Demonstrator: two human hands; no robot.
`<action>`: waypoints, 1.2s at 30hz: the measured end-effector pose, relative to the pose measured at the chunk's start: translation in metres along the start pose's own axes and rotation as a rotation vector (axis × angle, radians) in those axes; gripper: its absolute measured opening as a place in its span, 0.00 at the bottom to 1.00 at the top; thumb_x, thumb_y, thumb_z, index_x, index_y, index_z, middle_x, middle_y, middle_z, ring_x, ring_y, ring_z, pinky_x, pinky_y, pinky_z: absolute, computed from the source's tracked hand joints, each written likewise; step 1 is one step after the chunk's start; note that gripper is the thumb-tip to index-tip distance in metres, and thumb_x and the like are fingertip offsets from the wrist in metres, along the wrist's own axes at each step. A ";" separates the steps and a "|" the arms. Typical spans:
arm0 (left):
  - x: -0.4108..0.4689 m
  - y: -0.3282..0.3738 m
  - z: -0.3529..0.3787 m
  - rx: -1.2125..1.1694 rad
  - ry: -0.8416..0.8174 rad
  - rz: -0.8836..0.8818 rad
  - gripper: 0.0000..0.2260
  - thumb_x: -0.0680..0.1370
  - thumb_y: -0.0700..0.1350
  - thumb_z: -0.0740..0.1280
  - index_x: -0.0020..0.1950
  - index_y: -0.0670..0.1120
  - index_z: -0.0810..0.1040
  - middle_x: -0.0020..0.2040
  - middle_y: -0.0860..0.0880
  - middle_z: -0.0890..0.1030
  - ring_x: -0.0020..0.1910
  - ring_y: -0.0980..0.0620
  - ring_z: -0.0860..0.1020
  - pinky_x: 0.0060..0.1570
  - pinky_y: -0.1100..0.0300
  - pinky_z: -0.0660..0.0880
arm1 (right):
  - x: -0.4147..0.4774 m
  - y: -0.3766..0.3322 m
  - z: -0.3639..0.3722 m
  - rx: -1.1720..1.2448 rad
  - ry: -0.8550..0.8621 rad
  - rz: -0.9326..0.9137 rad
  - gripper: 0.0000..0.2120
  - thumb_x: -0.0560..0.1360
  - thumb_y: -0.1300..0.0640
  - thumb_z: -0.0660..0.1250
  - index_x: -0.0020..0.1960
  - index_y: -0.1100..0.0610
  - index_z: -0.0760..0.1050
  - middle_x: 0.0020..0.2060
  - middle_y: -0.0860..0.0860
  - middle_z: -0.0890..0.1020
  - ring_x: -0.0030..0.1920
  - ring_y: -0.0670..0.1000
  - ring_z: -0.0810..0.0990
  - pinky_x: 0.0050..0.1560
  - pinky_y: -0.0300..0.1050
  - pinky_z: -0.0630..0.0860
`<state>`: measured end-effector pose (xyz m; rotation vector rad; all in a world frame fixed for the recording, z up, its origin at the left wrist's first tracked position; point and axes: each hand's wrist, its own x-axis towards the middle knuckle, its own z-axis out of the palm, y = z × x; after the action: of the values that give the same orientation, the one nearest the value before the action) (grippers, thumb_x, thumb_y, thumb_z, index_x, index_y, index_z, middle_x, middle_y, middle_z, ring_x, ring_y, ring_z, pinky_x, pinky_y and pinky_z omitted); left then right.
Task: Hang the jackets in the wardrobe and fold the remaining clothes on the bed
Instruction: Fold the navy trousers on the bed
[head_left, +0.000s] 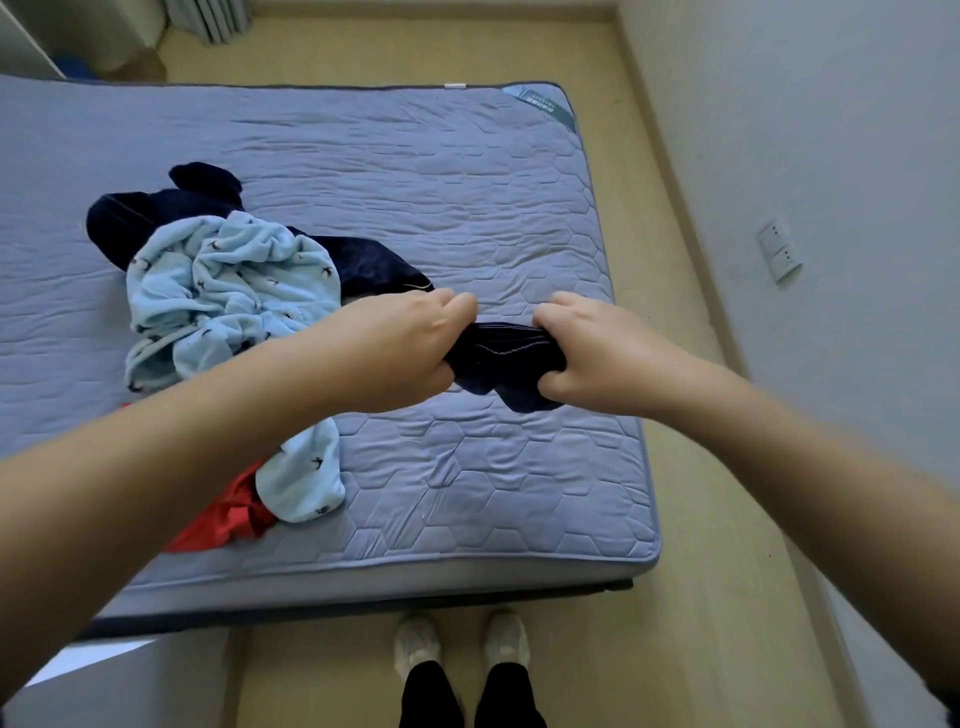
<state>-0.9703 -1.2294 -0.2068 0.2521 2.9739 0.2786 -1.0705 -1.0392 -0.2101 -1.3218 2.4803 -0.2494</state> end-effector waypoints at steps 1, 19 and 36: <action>-0.005 0.000 -0.006 -0.105 -0.028 -0.006 0.08 0.73 0.45 0.64 0.50 0.47 0.69 0.43 0.53 0.75 0.42 0.51 0.75 0.40 0.56 0.72 | -0.005 0.003 -0.006 0.106 -0.037 0.010 0.07 0.68 0.55 0.67 0.40 0.52 0.68 0.37 0.45 0.72 0.37 0.47 0.72 0.36 0.39 0.69; 0.135 -0.113 0.112 -1.037 -0.104 -0.595 0.11 0.74 0.41 0.68 0.56 0.45 0.79 0.46 0.47 0.80 0.42 0.51 0.78 0.40 0.61 0.79 | 0.133 0.133 0.065 0.818 -0.262 0.451 0.17 0.73 0.63 0.65 0.62 0.55 0.75 0.55 0.58 0.81 0.51 0.55 0.82 0.52 0.46 0.81; 0.014 -0.086 0.483 -0.908 -0.252 -1.245 0.23 0.74 0.44 0.69 0.66 0.40 0.67 0.61 0.42 0.77 0.59 0.43 0.75 0.53 0.56 0.70 | 0.049 0.151 0.465 0.847 -0.196 1.104 0.25 0.75 0.56 0.66 0.68 0.61 0.65 0.63 0.58 0.76 0.61 0.56 0.74 0.54 0.42 0.68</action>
<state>-0.9203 -1.2272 -0.6953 -1.4007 1.9167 1.1465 -1.0470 -0.9975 -0.6992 0.3543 2.1232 -0.7057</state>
